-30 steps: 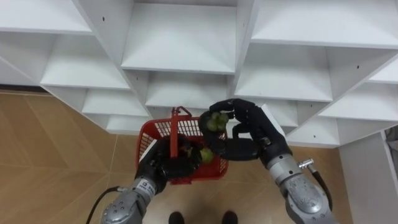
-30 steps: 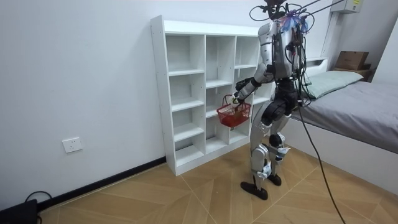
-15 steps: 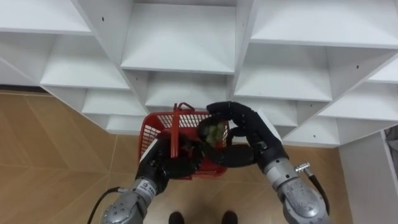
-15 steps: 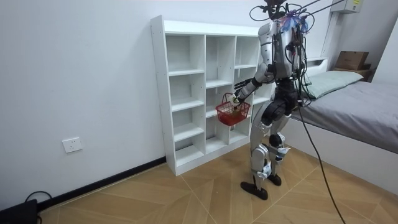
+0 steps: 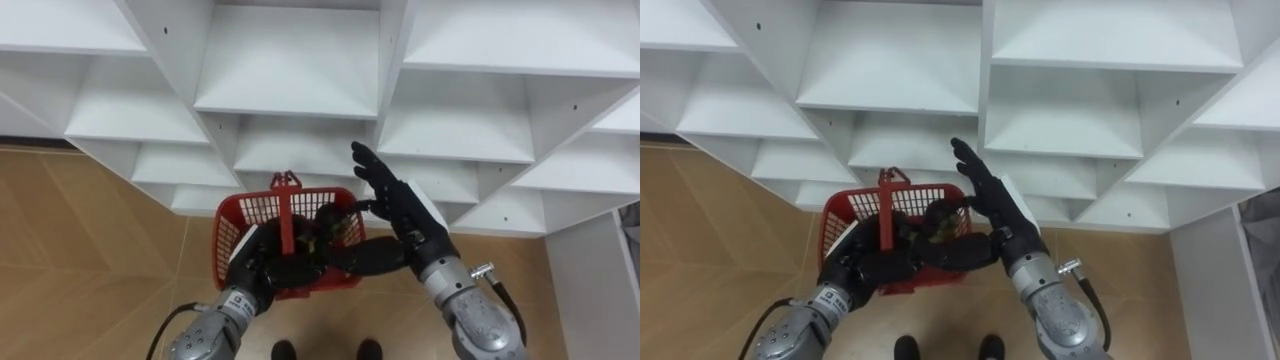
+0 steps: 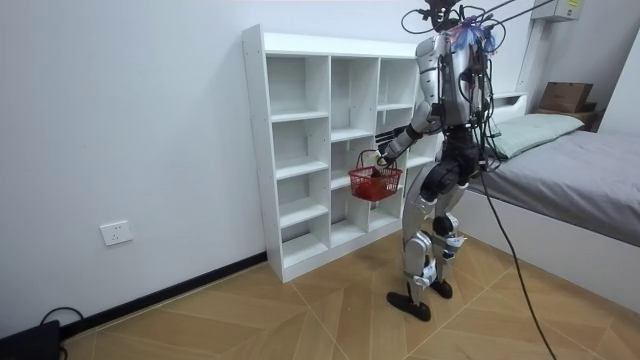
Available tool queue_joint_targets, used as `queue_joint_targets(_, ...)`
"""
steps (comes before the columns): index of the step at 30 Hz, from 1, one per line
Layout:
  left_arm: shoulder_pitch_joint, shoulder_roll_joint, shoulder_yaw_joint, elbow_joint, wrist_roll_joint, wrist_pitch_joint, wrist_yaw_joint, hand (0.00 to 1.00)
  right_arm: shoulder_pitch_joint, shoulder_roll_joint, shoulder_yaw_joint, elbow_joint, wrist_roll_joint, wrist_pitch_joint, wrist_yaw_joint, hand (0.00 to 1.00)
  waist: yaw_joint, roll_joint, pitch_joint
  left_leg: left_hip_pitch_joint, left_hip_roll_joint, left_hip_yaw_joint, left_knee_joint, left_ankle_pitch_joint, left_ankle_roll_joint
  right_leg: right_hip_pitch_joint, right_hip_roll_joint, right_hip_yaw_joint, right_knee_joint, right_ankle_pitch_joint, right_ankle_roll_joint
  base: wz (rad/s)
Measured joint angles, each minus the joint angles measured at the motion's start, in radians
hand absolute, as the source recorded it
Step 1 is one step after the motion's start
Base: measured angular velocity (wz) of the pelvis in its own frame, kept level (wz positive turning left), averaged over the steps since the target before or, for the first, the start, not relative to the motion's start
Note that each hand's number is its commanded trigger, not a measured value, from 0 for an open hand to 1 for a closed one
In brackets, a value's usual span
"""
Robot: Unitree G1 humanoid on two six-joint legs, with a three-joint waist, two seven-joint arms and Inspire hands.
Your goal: Collect fruits from the closet
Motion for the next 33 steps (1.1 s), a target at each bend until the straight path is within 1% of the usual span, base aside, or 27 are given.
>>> queue_joint_targets(12, 0.0, 0.0, -0.003, 0.0, -0.025, 0.0, 0.0, 1.0, 0.0, 0.0, 0.0, 0.0, 0.001, 0.0, 0.002, 0.0, 0.001, 0.001, -0.0001, 0.0, 0.002, 0.0, 0.002, 0.0, 0.0, 0.0, 0.0, -0.001, 0.0, 0.0, 0.0, 0.0)
queue_joint_targets(18, 0.0, 0.004, -0.002, 0.0, -0.027, 0.0, 0.0, 1.0, 0.002, -0.001, 0.001, 0.0, 0.0, 0.0, 0.021, 0.0, 0.002, 0.001, 0.0, 0.0, 0.003, 0.0, 0.004, -0.001, -0.002, 0.0, 0.0, -0.001, 0.001, 0.0, 0.0, 0.0)
queue_joint_targets(21, 0.0, 0.012, -0.002, 0.0, -0.027, 0.0, 0.0, 1.0, 0.002, -0.002, 0.001, 0.0, -0.003, 0.0, 0.021, 0.0, 0.002, 0.002, 0.0001, 0.0, 0.003, 0.0, 0.004, -0.002, -0.002, 0.001, 0.0, -0.002, 0.002, 0.0, -0.001, 0.0)
queue_joint_targets(24, 0.004, 0.026, 0.0, 0.002, -0.021, 0.0, 0.0, 1.0, 0.013, -0.014, -0.002, 0.002, -0.003, 0.0, 0.019, 0.0, 0.002, 0.002, 0.0006, 0.009, 0.003, 0.0, -0.001, -0.002, -0.002, 0.008, 0.0, -0.004, -0.002, 0.0, -0.001, 0.0)
queue_joint_targets(27, 0.016, 0.035, 0.024, 0.015, 0.04, 0.0, 0.0, 1.0, 0.054, -0.027, -0.011, 0.01, -0.009, 0.0, 0.016, 0.0, 0.003, 0.004, 0.0012, 0.033, 0.0, 0.0, -0.013, -0.002, -0.003, 0.033, 0.002, -0.006, -0.016, -0.001, -0.001, 0.0)
queue_joint_targets(29, 0.022, 0.048, 0.031, 0.034, 0.076, -0.001, 0.0, 1.0, 0.072, -0.032, -0.017, 0.031, -0.008, 0.0, 0.014, 0.0, 0.0, 0.004, 0.0017, 0.046, -0.004, 0.001, -0.016, -0.003, -0.005, 0.046, 0.003, -0.006, -0.017, -0.004, 0.0, 0.0)
queue_joint_targets(32, 0.026, 0.068, 0.037, 0.127, 0.178, -0.003, 0.023, 1.0, 0.08, -0.055, -0.04, 0.141, -0.008, 0.001, 0.001, 0.0, -0.004, 0.001, 0.0034, 0.088, -0.007, 0.003, -0.034, -0.005, -0.008, 0.079, 0.001, 0.0, -0.017, -0.015, 0.002, -0.01)
queue_joint_targets(33, 0.027, 0.072, 0.037, 0.141, 0.189, -0.003, 0.027, 1.0, 0.08, -0.063, -0.04, 0.155, -0.006, 0.001, -0.002, 0.0, -0.003, 0.0, 0.0036, 0.092, -0.007, 0.003, -0.034, -0.007, -0.009, 0.08, 0.0, 0.002, -0.016, -0.019, 0.002, 0.0)
